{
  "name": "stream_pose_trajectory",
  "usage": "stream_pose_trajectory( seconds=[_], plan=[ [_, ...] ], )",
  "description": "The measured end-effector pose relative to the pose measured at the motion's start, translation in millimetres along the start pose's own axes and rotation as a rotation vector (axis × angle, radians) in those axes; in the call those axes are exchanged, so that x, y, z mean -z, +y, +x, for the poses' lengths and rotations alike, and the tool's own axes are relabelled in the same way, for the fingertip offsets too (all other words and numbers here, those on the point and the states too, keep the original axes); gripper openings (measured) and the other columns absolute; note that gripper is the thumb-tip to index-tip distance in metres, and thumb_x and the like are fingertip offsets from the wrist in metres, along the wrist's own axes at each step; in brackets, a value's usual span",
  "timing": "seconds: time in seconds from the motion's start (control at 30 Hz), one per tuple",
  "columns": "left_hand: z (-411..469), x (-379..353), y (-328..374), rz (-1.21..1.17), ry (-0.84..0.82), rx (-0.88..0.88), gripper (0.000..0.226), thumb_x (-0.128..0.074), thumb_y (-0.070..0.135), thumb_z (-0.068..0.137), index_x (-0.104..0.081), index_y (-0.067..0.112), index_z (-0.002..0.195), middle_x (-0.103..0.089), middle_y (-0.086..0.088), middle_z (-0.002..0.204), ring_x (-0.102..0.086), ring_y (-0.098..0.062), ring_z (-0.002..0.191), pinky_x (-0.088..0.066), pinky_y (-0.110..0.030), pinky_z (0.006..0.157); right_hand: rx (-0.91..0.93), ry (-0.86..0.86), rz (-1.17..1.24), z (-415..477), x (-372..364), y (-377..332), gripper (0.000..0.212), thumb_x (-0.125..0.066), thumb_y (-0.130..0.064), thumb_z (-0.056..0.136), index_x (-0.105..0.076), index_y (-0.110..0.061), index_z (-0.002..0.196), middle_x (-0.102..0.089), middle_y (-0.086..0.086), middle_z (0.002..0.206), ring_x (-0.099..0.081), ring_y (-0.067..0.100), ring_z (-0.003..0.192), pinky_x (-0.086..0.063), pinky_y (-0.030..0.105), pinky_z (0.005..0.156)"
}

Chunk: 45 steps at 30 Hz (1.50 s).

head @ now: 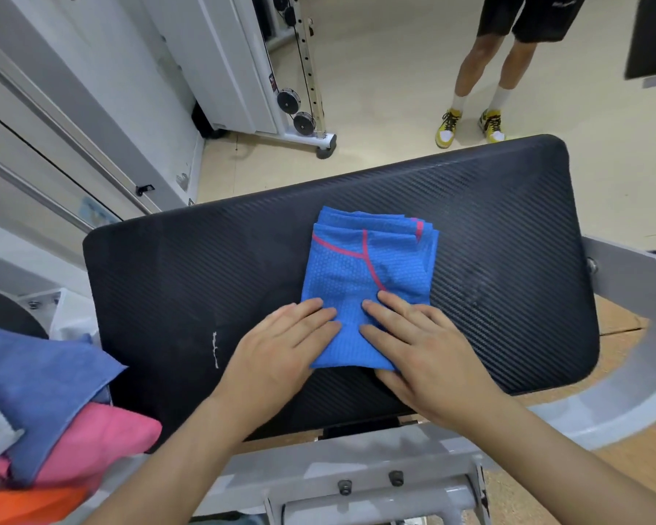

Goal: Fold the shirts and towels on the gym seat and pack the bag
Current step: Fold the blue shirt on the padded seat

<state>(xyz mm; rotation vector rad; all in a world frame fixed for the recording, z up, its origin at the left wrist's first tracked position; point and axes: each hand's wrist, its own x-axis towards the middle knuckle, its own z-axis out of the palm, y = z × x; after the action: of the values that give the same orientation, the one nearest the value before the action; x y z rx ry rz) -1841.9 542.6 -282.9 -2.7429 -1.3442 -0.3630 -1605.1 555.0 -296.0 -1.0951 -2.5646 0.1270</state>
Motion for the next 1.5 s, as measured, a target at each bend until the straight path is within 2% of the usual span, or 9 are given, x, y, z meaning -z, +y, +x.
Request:
stream_pose_trajectory(
  seconds=[0.1,0.2,0.3,0.47,0.6,0.83,1.03,1.13,1.5],
  plan=[
    [-4.9,9.0,17.8,-0.068,-0.130,0.027,0.034,-0.047,0.016,0.081,-0.069,0.019,0.107,-0.072,0.007,0.104,-0.068,-0.014,0.097,-0.053,-0.030,0.078,0.075,0.005,0.162,-18.4,2.5,10.4,0.033,-0.055,-0.029,0.084,-0.071,-0.014,0.108,-0.068,-0.002,0.118,-0.059,0.018,0.121,-0.048,0.033,0.094],
    [-9.3,17.5,34.0,-0.257,-0.294,0.247,0.030,-0.045,0.030,0.079,-0.059,0.034,0.105,-0.067,0.014,0.080,-0.063,-0.012,0.066,-0.049,-0.026,0.058,-0.091,0.000,0.439,-28.4,7.8,9.1,0.021,-0.059,-0.025,0.082,-0.070,-0.020,0.100,-0.073,-0.006,0.101,-0.066,0.010,0.101,-0.053,0.032,0.080],
    [-3.8,18.1,24.7,-0.494,-0.245,0.477,0.023,-0.053,0.034,0.084,-0.055,0.034,0.108,-0.062,0.012,0.072,-0.053,-0.009,0.062,-0.046,-0.025,0.063,-0.315,0.039,0.673,-15.2,16.3,6.1,0.012,-0.060,-0.016,0.082,-0.065,-0.023,0.090,-0.067,-0.005,0.080,-0.062,0.011,0.071,-0.048,0.032,0.065],
    [11.4,15.0,15.5,-0.739,-0.121,0.698,0.025,-0.054,0.033,0.097,-0.057,0.020,0.076,-0.054,-0.002,0.069,-0.047,-0.014,0.062,-0.044,-0.039,0.062,-0.454,0.081,0.746,10.5,22.8,11.7,0.014,-0.063,-0.012,0.088,-0.064,-0.025,0.087,-0.060,-0.011,0.071,-0.053,0.008,0.063,-0.042,0.024,0.059],
    [15.9,11.7,16.1,-0.693,-0.107,0.774,0.023,-0.046,0.040,0.097,-0.058,0.025,0.083,-0.063,0.003,0.075,-0.058,-0.015,0.069,-0.047,-0.037,0.066,-0.446,-0.058,0.647,21.1,24.6,21.9,0.019,-0.066,-0.036,0.085,-0.064,-0.029,0.103,-0.068,-0.013,0.084,-0.063,0.005,0.078,-0.051,0.032,0.073],
    [30.2,10.2,24.4,-0.521,-0.084,0.840,0.035,-0.037,0.041,0.097,-0.045,0.012,0.079,-0.056,-0.001,0.067,-0.054,-0.025,0.064,-0.043,-0.042,0.062,-0.427,0.000,0.431,36.8,15.2,17.7,0.033,-0.047,-0.045,0.096,-0.058,-0.014,0.100,-0.063,-0.002,0.077,-0.059,0.022,0.074,-0.045,0.040,0.067],
    [31.4,12.5,28.8,-0.305,0.279,0.831,0.042,-0.041,0.049,0.094,-0.041,0.015,0.070,-0.039,0.004,0.048,-0.044,-0.020,0.044,-0.037,-0.037,0.044,-0.590,0.047,0.425,49.8,8.0,16.4,0.045,-0.039,-0.053,0.094,-0.044,-0.012,0.077,-0.052,-0.002,0.060,-0.052,0.021,0.060,-0.035,0.035,0.056],
    [37.0,6.4,20.6,-0.158,0.288,0.826,0.044,-0.034,0.051,0.095,-0.041,0.015,0.070,-0.036,0.010,0.049,-0.038,-0.013,0.041,-0.034,-0.030,0.039,-0.628,0.099,0.378,51.0,3.8,11.5,0.047,-0.033,-0.058,0.091,-0.037,-0.015,0.071,-0.048,-0.002,0.056,-0.050,0.020,0.054,-0.037,0.036,0.053],
    [44.5,-1.8,13.7,-0.193,0.254,1.001,0.036,-0.038,0.051,0.093,-0.042,0.016,0.084,-0.047,0.004,0.055,-0.049,-0.019,0.050,-0.036,-0.033,0.051,-0.706,0.445,0.372,50.7,-1.6,10.2,0.020,-0.057,-0.031,0.094,-0.038,-0.027,0.098,-0.045,-0.009,0.085,-0.046,0.002,0.064,-0.032,0.019,0.052]
  ],
)
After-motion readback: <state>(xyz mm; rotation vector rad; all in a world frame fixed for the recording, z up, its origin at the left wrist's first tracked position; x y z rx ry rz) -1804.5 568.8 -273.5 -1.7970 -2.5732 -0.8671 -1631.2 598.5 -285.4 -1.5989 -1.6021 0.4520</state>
